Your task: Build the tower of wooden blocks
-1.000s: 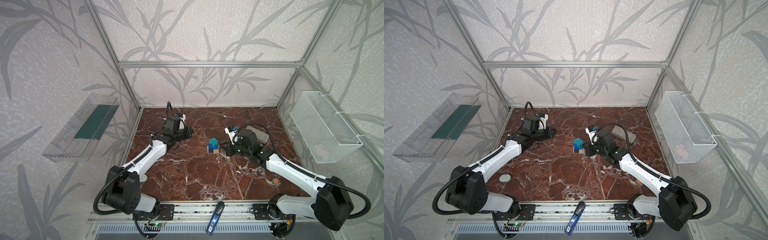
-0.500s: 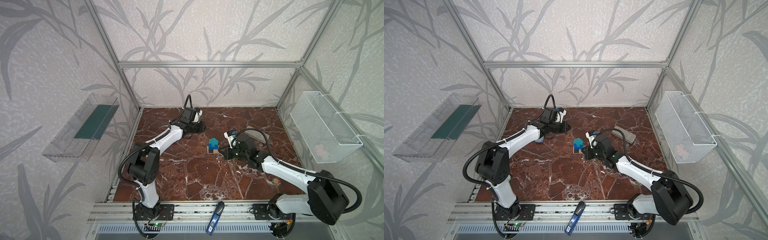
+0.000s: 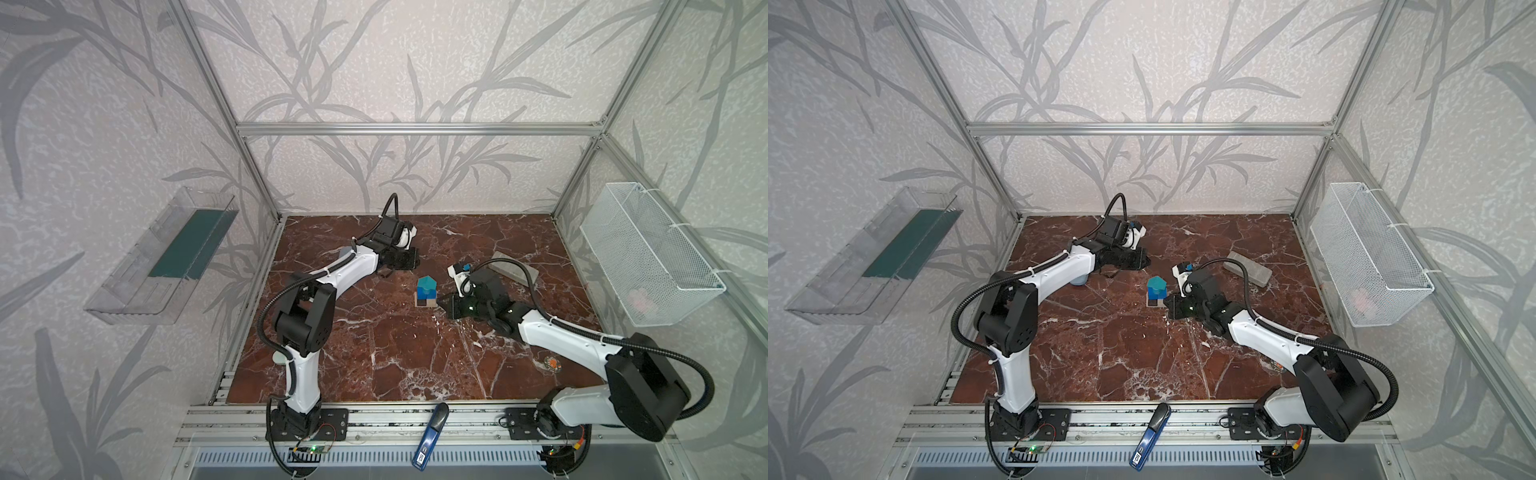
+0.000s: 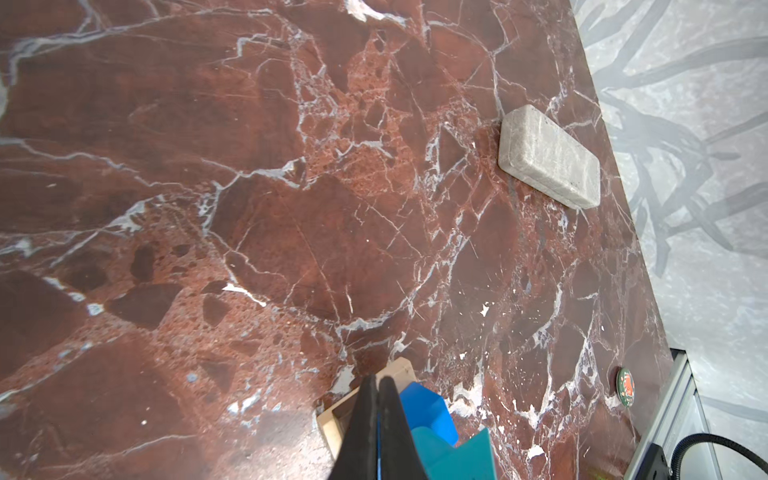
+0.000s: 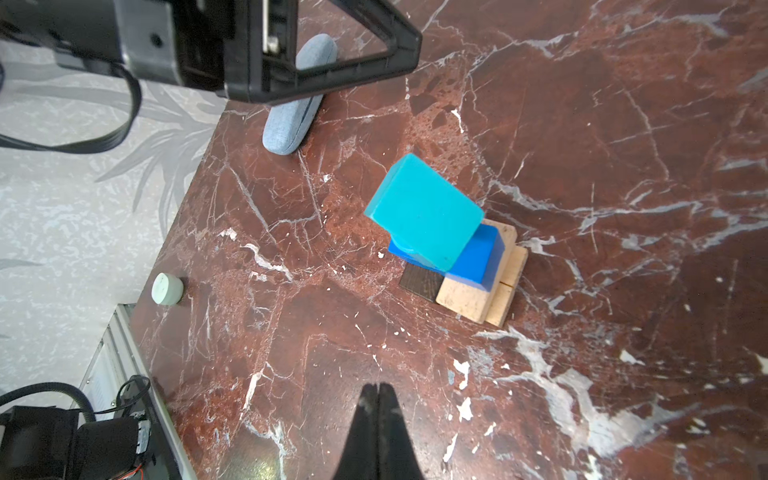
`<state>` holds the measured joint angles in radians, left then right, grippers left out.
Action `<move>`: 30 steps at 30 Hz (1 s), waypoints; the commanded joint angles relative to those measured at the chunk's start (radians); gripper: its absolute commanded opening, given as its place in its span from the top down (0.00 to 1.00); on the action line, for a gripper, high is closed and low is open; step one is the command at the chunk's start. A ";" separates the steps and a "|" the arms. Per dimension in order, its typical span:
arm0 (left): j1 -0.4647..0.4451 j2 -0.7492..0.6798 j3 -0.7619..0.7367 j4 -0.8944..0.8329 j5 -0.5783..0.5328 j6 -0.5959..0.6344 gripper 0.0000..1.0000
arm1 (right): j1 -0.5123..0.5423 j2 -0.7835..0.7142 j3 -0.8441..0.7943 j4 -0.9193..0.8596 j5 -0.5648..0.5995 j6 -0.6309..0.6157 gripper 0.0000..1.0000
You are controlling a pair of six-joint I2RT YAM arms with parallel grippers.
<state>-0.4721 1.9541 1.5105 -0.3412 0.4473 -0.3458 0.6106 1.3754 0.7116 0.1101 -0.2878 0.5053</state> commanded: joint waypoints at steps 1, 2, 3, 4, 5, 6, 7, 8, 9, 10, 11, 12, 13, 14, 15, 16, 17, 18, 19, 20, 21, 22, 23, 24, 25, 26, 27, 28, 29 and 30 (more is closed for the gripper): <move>-0.017 0.021 0.042 -0.025 0.015 0.039 1.00 | 0.005 0.027 0.033 -0.008 0.026 0.007 1.00; -0.020 0.025 0.043 -0.026 0.012 0.039 1.00 | 0.005 0.035 0.040 -0.011 0.021 0.009 1.00; -0.024 0.026 0.045 -0.027 0.011 0.039 1.00 | 0.006 0.041 0.045 -0.012 0.018 0.009 1.00; -0.026 0.028 0.045 -0.027 0.011 0.039 1.00 | 0.005 0.048 0.049 -0.014 0.018 0.013 1.00; -0.029 0.032 0.045 -0.027 0.010 0.040 1.00 | 0.005 0.052 0.052 -0.009 0.018 0.015 1.00; -0.031 0.034 0.044 -0.027 0.008 0.042 1.00 | 0.005 0.056 0.052 -0.006 0.018 0.015 1.00; -0.033 0.035 0.044 -0.030 0.008 0.042 1.00 | 0.005 0.060 0.054 -0.004 0.018 0.016 1.00; -0.034 0.038 0.045 -0.030 0.010 0.042 1.00 | 0.005 0.063 0.056 -0.002 0.018 0.016 1.00; -0.035 0.039 0.044 -0.030 0.010 0.042 1.00 | 0.005 0.066 0.058 -0.001 0.017 0.016 1.00; -0.036 0.041 0.044 -0.027 0.010 0.042 1.00 | 0.005 0.072 0.060 -0.002 0.017 0.016 1.00; -0.037 0.042 0.045 -0.027 0.010 0.042 1.00 | 0.005 0.075 0.063 -0.001 0.014 0.016 1.00; -0.038 0.044 0.043 -0.027 0.011 0.040 1.00 | 0.005 0.079 0.064 -0.002 0.013 0.016 1.00; -0.039 0.045 0.042 -0.028 0.011 0.041 1.00 | 0.006 0.084 0.066 -0.001 0.015 0.016 1.00; -0.040 0.045 0.043 -0.027 0.011 0.041 1.00 | 0.005 0.088 0.068 0.000 0.014 0.016 1.00; -0.042 0.047 0.042 -0.027 0.013 0.041 1.00 | 0.005 0.091 0.068 0.002 0.014 0.016 1.00; -0.042 0.049 0.042 -0.027 0.013 0.040 1.00 | 0.006 0.095 0.070 0.002 0.015 0.016 1.00; -0.044 0.049 0.040 -0.027 0.013 0.041 1.00 | 0.006 0.099 0.074 0.003 0.014 0.016 1.00; -0.044 0.049 0.042 -0.029 0.012 0.039 1.00 | 0.005 0.102 0.075 0.005 0.014 0.015 1.00; -0.044 0.050 0.040 -0.028 0.011 0.039 1.00 | 0.005 0.105 0.078 0.005 0.012 0.014 1.00; -0.045 0.051 0.039 -0.027 0.011 0.039 1.00 | 0.005 0.108 0.081 0.004 0.014 0.012 1.00; -0.045 0.051 0.039 -0.026 0.011 0.039 1.00 | 0.005 0.111 0.086 0.000 0.016 0.009 1.00; -0.046 0.051 0.040 -0.024 0.013 0.039 1.00 | 0.005 0.114 0.090 -0.003 0.019 0.007 1.00; -0.045 0.052 0.040 -0.026 0.013 0.039 1.00 | 0.005 0.117 0.095 -0.009 0.021 0.006 1.00; -0.047 0.052 0.040 -0.024 0.015 0.039 1.00 | 0.005 0.119 0.098 -0.009 0.023 0.004 1.00; -0.046 0.049 0.041 -0.024 0.017 0.039 1.00 | 0.005 0.122 0.101 -0.011 0.024 0.003 1.00; -0.047 0.050 0.039 -0.024 0.019 0.039 1.00 | 0.003 0.123 0.104 -0.012 0.026 0.004 1.00; -0.046 0.050 0.039 -0.024 0.019 0.038 1.00 | 0.004 0.126 0.106 -0.010 0.027 0.002 1.00; -0.048 0.050 0.039 -0.024 0.021 0.037 1.00 | 0.004 0.129 0.108 -0.011 0.026 0.001 1.00; -0.048 0.048 0.038 -0.024 0.021 0.037 1.00 | 0.003 0.130 0.110 -0.010 0.027 0.001 1.00; -0.048 0.048 0.036 -0.021 0.021 0.037 1.00 | 0.003 0.134 0.113 -0.011 0.027 0.002 1.00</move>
<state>-0.5133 1.9938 1.5257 -0.3489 0.4515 -0.3317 0.6106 1.4979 0.7948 0.1009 -0.2703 0.5152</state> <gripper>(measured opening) 0.048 0.046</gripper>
